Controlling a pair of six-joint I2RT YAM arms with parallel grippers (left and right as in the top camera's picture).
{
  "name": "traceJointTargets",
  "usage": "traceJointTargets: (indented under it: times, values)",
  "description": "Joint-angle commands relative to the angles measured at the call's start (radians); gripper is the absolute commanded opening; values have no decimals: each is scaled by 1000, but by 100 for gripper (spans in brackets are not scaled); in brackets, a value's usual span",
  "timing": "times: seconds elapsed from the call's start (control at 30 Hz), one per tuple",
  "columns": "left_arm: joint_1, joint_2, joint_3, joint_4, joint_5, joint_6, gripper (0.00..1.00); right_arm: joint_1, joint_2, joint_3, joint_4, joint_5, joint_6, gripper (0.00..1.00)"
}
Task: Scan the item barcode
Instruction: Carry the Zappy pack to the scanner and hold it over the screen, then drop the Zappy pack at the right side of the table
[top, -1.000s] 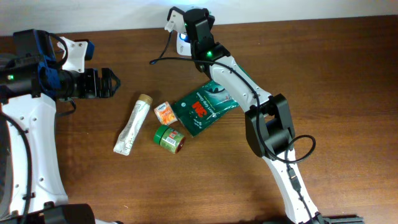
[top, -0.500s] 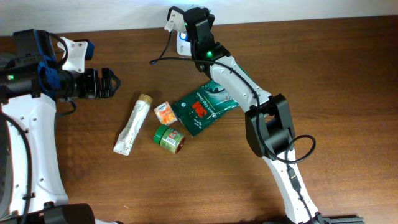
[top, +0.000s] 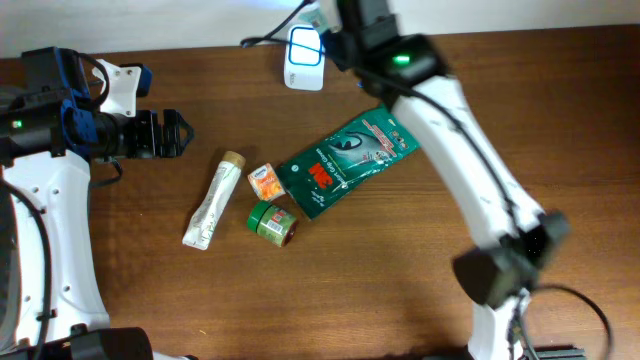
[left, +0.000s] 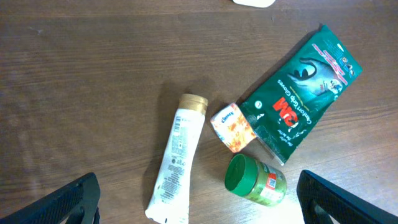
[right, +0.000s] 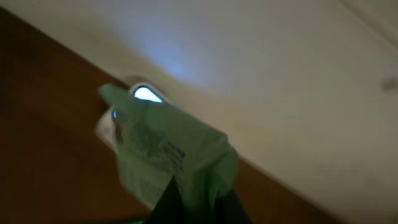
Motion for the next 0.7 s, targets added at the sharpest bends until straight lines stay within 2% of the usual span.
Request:
traceJointTargets:
  times: [0.0,0.13,0.27,0.37,0.47,0.67]
  values:
    - [5,-15,16,1,11,16,99,-83,-124,11,-198,-196,360,4]
    - [5,-15,15,1,10,16,99,-280,-177,11,-489,-404,406,4]
    - [5,-15,15,1,10,16,99,-512,-142,-56,-671,-415,465,4]
    - [5,-15,16,1,11,16,99,-639,-121,-191,-639,-416,473,4]
    - [5,-15,15,1,10,16,99,-769,-109,-389,-497,-452,484,4]
    - [5,-15,15,1,10,16,99,-847,-107,-627,-219,-463,480,4]
